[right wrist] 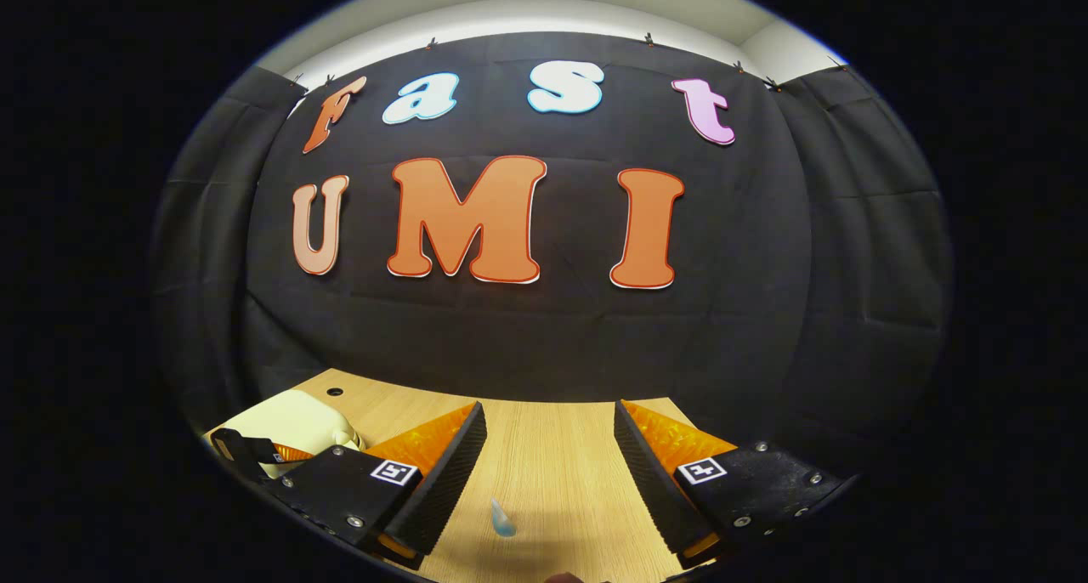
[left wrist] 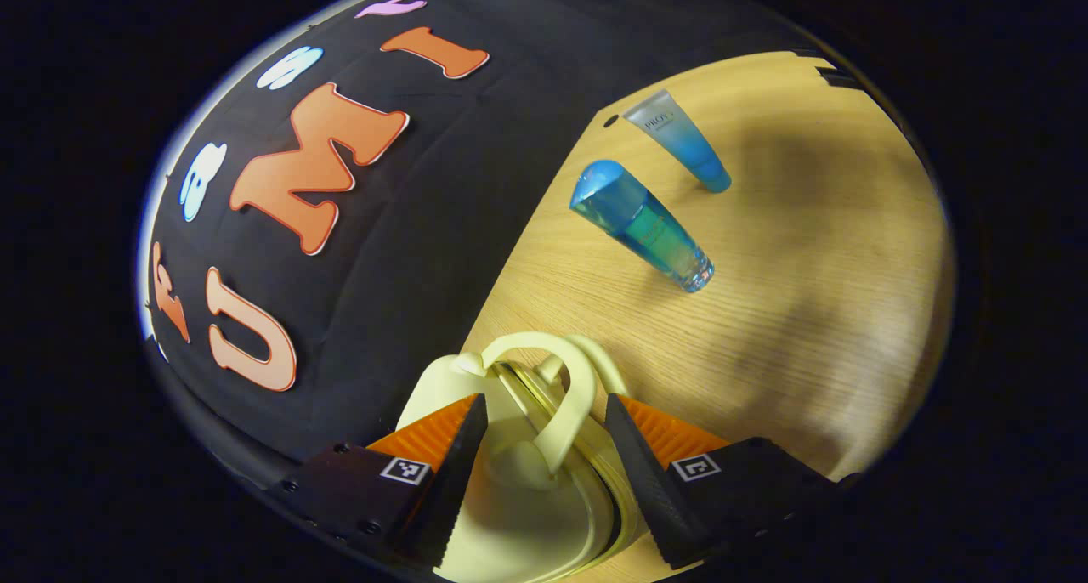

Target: First open the suitcase, pack the skin care products into it, and then close the suitcase.

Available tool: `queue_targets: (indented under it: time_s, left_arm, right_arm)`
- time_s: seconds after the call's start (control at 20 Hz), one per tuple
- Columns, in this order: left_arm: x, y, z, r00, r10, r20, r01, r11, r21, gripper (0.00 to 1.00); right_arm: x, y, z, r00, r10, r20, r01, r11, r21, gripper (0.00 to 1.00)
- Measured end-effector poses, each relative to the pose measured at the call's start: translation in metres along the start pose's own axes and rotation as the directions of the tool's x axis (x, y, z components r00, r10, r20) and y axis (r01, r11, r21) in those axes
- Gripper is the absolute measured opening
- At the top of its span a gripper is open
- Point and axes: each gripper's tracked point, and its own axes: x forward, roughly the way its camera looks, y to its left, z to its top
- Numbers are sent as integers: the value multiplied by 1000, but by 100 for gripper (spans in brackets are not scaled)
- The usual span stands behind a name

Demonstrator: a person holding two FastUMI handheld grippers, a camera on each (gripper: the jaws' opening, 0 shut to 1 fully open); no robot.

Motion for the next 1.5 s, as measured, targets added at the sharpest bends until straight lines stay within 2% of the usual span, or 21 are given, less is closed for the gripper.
queue_targets:
  time_s: [0.1, 0.15, 0.3, 0.35, 0.4, 0.45, 0.55, 0.7, 0.8, 0.95, 1.15, 1.35, 1.45, 1.5]
  left_arm:
    - [1, 1, 4, 1000, 18, 0, -18, 998, 63, 72]
    - [2, -1, 5, 1000, 10, 7, -10, 996, 90, 56]
    - [5, -10, 4, 1000, 6, -9, -5, 989, 146, 19]
    - [0, -7, 12, 1000, 23, 10, -24, 988, 152, 20]
    - [10, -2, 10, 999, 31, 12, -32, 989, 143, 10]
    - [5, 0, 6, 1000, 27, -2, -26, 994, 106, 6]
    - [-5, 6, 10, 1000, 19, 12, -19, 1000, 25, 7]
    - [-21, 39, 21, 998, 59, 38, -56, 996, -70, 7]
    - [-29, 61, 22, 994, 96, 49, -88, 985, -149, 6]
    - [-42, 101, 21, 987, 156, 48, -137, 952, -272, 6]
    - [-59, 165, 5, 971, 237, 21, -204, 874, -441, 5]
    - [-74, 225, -28, 949, 312, -35, -271, 758, -593, 6]
    - [-84, 251, -58, 936, 346, -70, -309, 708, -635, 6]
    - [-85, 261, -71, 928, 361, -90, -333, 697, -635, 6]
  right_arm:
    - [-1, 3, 1, 1000, 9, 2, -9, 1000, 0, 95]
    - [-1, 4, 1, 1000, 12, 4, -12, 1000, 1, 95]
    - [-3, 6, 2, 1000, 19, 10, -19, 1000, -3, 95]
    - [-4, 6, 3, 1000, 19, 10, -19, 1000, -3, 95]
    - [-5, 6, 3, 1000, 20, 12, -20, 1000, -3, 95]
    - [-5, 6, 2, 1000, 21, 12, -21, 1000, -4, 95]
    - [-6, 6, 1, 1000, 21, 11, -21, 1000, -9, 95]
    - [-5, 12, -1, 999, 44, -2, -44, 999, -1, 95]
    - [-4, 16, -3, 998, 56, -9, -56, 998, 8, 95]
    - [1, 22, -5, 998, 64, -20, -64, 998, -1, 95]
    - [7, 34, -3, 996, 85, -21, -86, 996, -5, 95]
    - [15, 50, -1, 994, 107, -22, -107, 994, -8, 95]
    - [18, 60, 0, 992, 120, -26, -120, 993, -6, 95]
    - [18, 65, 1, 992, 124, -28, -125, 992, -4, 95]
